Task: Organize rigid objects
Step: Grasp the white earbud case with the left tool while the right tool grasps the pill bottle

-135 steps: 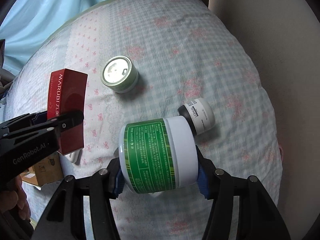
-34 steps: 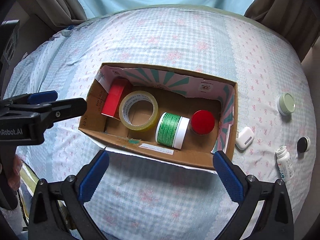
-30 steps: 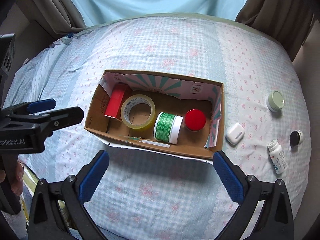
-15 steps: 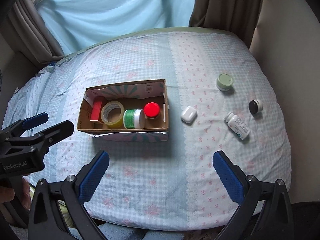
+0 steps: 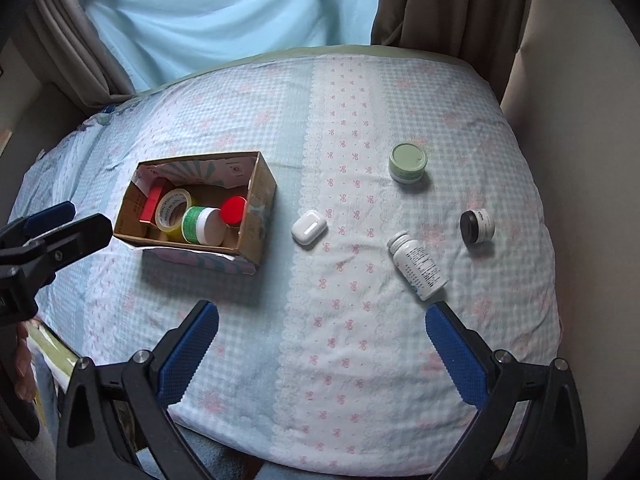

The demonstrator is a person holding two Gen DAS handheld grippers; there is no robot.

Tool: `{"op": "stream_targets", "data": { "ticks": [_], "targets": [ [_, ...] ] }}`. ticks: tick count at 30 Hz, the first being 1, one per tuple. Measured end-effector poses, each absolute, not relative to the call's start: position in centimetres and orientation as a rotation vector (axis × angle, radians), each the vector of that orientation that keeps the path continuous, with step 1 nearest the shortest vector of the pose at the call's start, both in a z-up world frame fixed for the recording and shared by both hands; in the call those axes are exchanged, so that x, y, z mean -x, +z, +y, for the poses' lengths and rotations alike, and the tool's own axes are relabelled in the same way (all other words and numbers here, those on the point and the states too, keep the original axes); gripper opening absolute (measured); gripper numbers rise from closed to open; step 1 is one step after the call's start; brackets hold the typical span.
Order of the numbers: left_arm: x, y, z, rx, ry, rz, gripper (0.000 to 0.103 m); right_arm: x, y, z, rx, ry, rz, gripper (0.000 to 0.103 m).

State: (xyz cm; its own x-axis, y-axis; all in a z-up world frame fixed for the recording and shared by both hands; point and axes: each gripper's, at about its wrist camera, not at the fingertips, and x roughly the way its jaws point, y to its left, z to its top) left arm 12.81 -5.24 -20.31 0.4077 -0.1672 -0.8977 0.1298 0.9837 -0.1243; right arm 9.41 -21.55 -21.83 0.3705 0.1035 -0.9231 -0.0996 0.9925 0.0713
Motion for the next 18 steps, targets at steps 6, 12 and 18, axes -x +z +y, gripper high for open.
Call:
{"op": "stream_targets", "data": {
  "ticks": [6,12,18],
  "targets": [
    [-14.5,-21.8,-9.6,-0.022,-0.187,1.166,0.103,-11.7,-22.5,-26.3,0.048,0.182,1.195,0.103],
    [-18.4,-25.6,-12.8,-0.131,-0.248,1.238,0.103,-13.8,-24.7,-28.6,0.098,0.201,1.215,0.103],
    [-23.0,-30.9,-15.1,-0.267,-0.324,1.345,0.102,-16.2,-28.3,-30.4,0.129,0.181,1.282,0.103]
  ]
}}
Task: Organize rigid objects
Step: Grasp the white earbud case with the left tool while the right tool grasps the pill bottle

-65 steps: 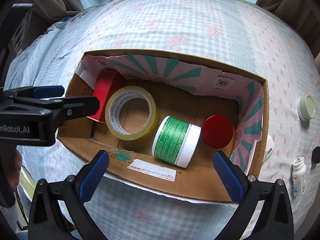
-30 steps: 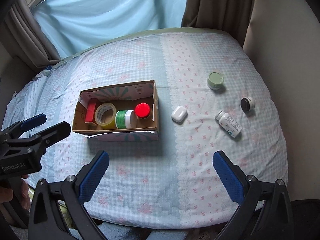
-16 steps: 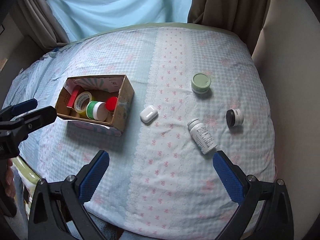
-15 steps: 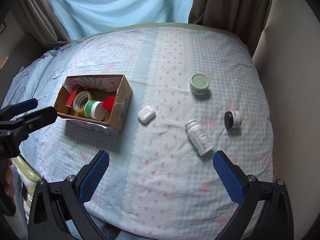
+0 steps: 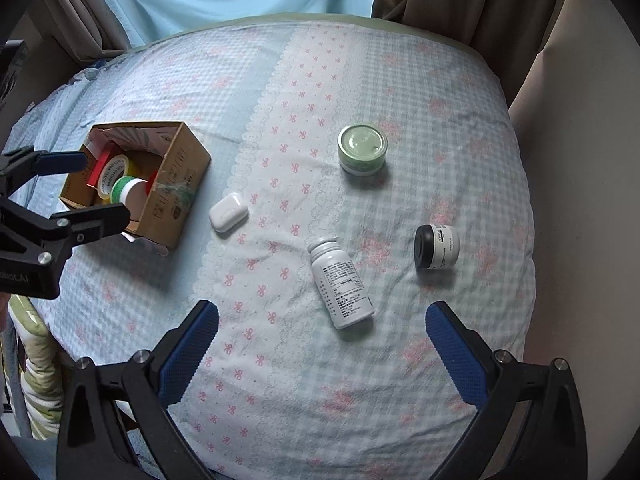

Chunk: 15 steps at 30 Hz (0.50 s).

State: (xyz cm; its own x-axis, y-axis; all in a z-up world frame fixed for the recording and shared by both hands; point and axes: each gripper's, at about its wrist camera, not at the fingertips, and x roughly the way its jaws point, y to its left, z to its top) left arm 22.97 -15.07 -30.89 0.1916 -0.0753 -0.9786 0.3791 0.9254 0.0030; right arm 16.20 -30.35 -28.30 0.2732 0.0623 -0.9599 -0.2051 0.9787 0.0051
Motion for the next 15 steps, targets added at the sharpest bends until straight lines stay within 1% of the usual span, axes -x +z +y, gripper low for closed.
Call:
{"op": "stream_targets", "data": {
  "ticks": [1,5,10,13,15],
  "targets": [
    [-23.7,-32.0,-15.3,-0.288,-0.336,1.373,0.102,-16.6,-28.9,-30.6,0.129,0.179,1.294,0.103],
    [-26.4,-36.8,-16.2,-0.321,-0.385,1.499,0.095,-18.3,-31.8,-31.1,0.182,0.174,1.337,0.103],
    [-28.7,-42.8,-17.4,-0.391,-0.420,1.622,0.080,-20.0,-35.7,-31.1,0.195,0.175,1.389,0.103],
    [-29.5,-45.9,-17.6,-0.427,-0.426,1.691,0.076,-20.7,-37.9,-30.9,0.200,0.167,1.423,0.103],
    [-29.9,-47.7,-17.6,-0.455,-0.427,1.728,0.070,-21.0,-39.2,-30.7,0.201,0.162,1.445,0.103]
  ]
}}
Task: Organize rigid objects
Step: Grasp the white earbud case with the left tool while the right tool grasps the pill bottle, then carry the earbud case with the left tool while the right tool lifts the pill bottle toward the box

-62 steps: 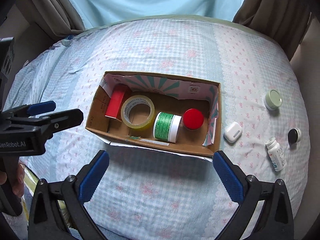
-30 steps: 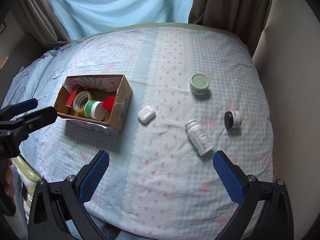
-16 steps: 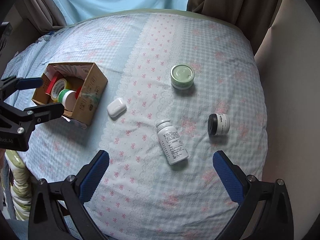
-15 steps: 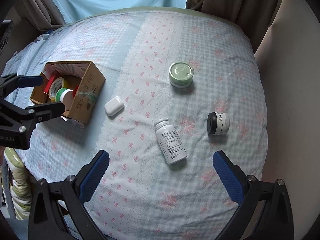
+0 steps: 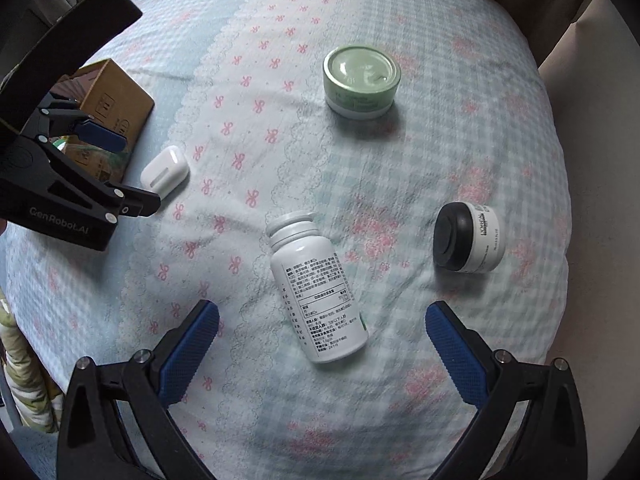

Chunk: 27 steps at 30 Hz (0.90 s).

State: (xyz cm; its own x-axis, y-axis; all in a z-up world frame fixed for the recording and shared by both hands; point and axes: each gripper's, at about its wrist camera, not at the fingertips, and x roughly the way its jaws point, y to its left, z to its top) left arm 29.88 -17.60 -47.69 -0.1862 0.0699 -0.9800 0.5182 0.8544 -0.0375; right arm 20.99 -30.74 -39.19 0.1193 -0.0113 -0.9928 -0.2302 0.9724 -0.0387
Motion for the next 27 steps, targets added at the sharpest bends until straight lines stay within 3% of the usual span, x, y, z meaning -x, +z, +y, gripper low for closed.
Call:
{"op": "stream_targets", "data": {
  "ticks": [9,14,16,18,19,27],
  "targets": [
    [-31.2,-51.5,-17.0,-0.462,-0.420,1.787,0.054,-22.0,-43.3,-30.1,0.241,0.163,1.527,0.087],
    [-32.2,-52.5,-16.5,-0.426,-0.412,1.783,0.051,-22.8,-44.7,-29.5,0.290,0.169,1.545,0.086],
    [-32.5,-52.4,-16.3,-0.441,-0.404,1.759,0.044,-23.0,-45.4,-29.3,0.312,0.167,1.553,0.085],
    [-32.1,-52.5,-16.0,-0.426,-0.405,1.748,0.044,-23.0,-45.8,-29.0,0.317,0.173,1.571,0.057],
    [-32.0,-52.4,-15.9,-0.416,-0.405,1.748,0.044,-23.0,-46.0,-28.8,0.303,0.191,1.584,0.053],
    [-30.2,-50.1,-16.0,-0.388,-0.407,1.696,0.043,-22.2,-46.0,-28.0,0.284,0.167,1.589,0.052]
  ]
}}
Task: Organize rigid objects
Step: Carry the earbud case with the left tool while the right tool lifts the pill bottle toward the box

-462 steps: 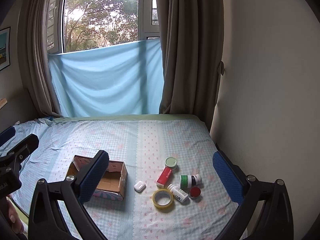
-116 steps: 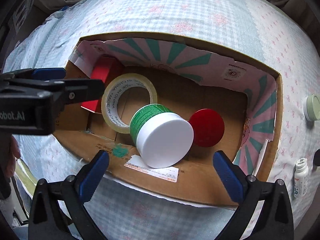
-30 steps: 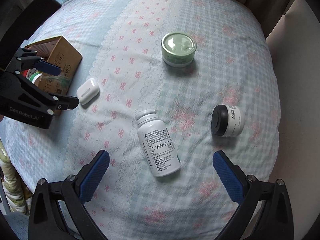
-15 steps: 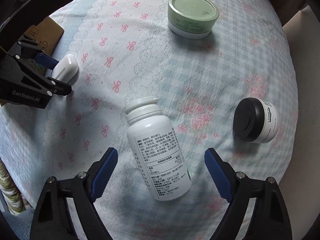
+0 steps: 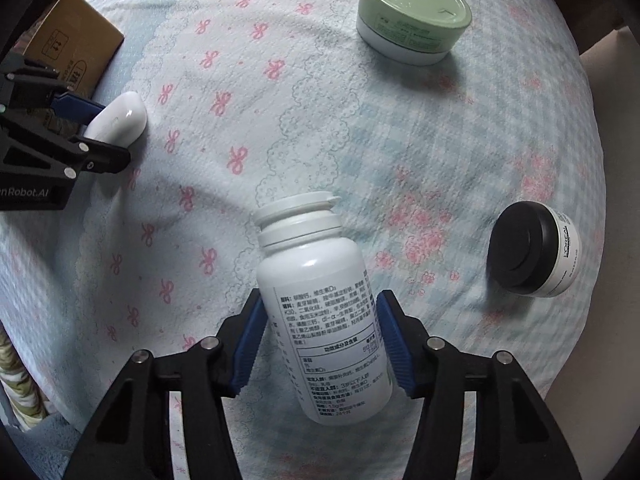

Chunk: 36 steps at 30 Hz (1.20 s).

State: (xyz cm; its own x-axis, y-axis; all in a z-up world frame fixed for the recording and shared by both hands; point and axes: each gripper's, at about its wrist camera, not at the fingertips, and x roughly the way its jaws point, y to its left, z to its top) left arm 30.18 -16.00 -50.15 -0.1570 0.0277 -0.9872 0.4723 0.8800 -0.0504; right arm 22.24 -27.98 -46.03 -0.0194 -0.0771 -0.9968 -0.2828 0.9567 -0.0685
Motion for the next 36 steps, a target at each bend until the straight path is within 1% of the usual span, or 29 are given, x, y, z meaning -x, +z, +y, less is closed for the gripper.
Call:
{"op": "stream_targets", "data": {
  "ticks": [5,9,16,21,22,25,26,27,28,32,36],
  "targets": [
    [-30.0,-47.5,-16.0,-0.342,-0.402,1.654,0.043,-22.5,-44.3,-29.0,0.239,0.157,1.559,0.050],
    [-29.9,-44.3,-15.9,-0.295,-0.404,1.604,0.042,-22.5,-41.9,-29.5,0.160,0.143,1.532,0.049],
    [-28.1,-38.4,-15.0,-0.211,-0.404,1.516,0.040,-22.1,-36.0,-31.4,-0.033,0.111,1.453,0.049],
    [-27.2,-34.6,-14.1,-0.139,-0.395,1.457,0.039,-20.9,-32.0,-32.2,-0.076,0.106,1.389,0.049],
    [-26.9,-34.5,-14.9,-0.124,-0.391,1.442,0.039,-20.4,-31.2,-32.2,-0.078,0.108,1.378,0.049],
    [-25.6,-32.2,-14.1,-0.081,-0.380,1.392,0.036,-19.9,-28.8,-31.7,-0.084,0.132,1.345,0.049],
    [-25.2,-31.3,-13.7,-0.068,-0.373,1.380,0.034,-19.7,-28.0,-31.3,-0.080,0.145,1.332,0.049],
    [-24.8,-30.3,-13.2,-0.052,-0.366,1.366,0.026,-19.6,-27.3,-30.8,-0.071,0.159,1.320,0.049],
    [-24.5,-29.3,-12.6,-0.031,-0.364,1.354,0.020,-19.6,-26.7,-30.2,-0.058,0.174,1.308,0.049],
    [-23.2,-26.1,-9.7,-0.013,-0.330,1.300,0.020,-19.5,-23.8,-27.3,-0.020,0.244,1.265,0.049],
    [-21.9,-23.6,-5.1,0.036,-0.305,1.254,0.019,-19.7,-21.8,-23.6,0.008,0.291,1.229,0.049]
  ]
}}
